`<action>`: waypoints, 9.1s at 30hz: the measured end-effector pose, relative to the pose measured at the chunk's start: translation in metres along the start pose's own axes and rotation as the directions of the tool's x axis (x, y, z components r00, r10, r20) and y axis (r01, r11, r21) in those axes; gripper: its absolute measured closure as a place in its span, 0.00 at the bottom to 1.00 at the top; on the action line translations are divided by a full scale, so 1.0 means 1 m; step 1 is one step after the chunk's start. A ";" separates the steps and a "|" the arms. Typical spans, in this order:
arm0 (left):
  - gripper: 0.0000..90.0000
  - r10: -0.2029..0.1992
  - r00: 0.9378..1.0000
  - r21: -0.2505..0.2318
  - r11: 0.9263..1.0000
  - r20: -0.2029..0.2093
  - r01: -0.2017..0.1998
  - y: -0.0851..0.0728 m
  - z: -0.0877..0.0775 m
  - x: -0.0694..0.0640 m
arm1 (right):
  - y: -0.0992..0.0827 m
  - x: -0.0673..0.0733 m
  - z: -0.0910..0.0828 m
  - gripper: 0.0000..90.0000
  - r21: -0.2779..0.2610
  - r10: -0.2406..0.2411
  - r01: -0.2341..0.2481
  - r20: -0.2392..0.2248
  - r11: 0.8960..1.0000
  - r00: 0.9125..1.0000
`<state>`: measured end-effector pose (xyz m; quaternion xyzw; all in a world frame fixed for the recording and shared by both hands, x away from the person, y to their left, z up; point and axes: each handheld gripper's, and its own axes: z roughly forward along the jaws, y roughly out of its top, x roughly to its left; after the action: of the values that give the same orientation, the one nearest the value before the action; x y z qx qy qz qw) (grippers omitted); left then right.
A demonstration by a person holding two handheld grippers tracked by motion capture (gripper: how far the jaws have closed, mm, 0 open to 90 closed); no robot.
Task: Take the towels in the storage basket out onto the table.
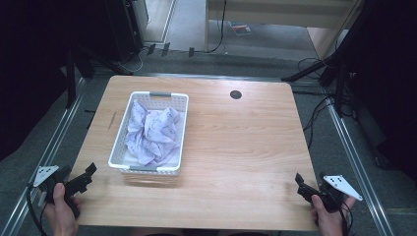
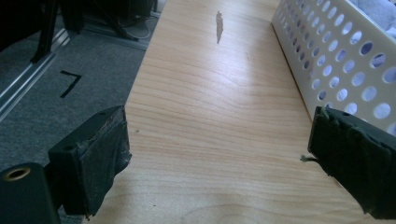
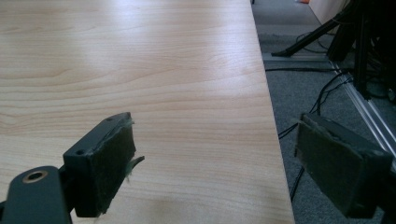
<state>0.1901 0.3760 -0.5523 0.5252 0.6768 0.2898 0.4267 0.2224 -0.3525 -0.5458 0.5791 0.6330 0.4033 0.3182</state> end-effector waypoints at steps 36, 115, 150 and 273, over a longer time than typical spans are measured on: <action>0.00 0.103 0.988 0.033 0.994 0.113 -0.107 0.092 -0.009 -0.055 | -0.002 0.004 -0.003 0.05 -0.001 -0.046 0.046 -0.047 0.999 0.998; 0.00 0.354 0.909 0.618 0.670 0.221 -0.412 0.087 0.172 -0.203 | -0.002 0.003 -0.002 0.03 0.008 -0.046 0.047 -0.065 0.999 0.997; 0.82 0.418 0.864 0.555 0.663 0.283 -0.502 0.084 0.163 -0.207 | -0.001 0.003 0.000 0.05 0.027 -0.043 0.045 -0.068 0.999 0.997; 0.68 0.431 0.799 0.419 0.689 0.418 -0.591 0.157 0.115 -0.231 | -0.001 0.003 0.000 0.05 0.031 -0.043 0.045 -0.076 0.998 0.996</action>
<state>0.3835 0.1926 -0.4109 0.8269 0.4844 0.1205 0.2590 0.2216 -0.3500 -0.5463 0.5546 0.6636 0.4073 0.2934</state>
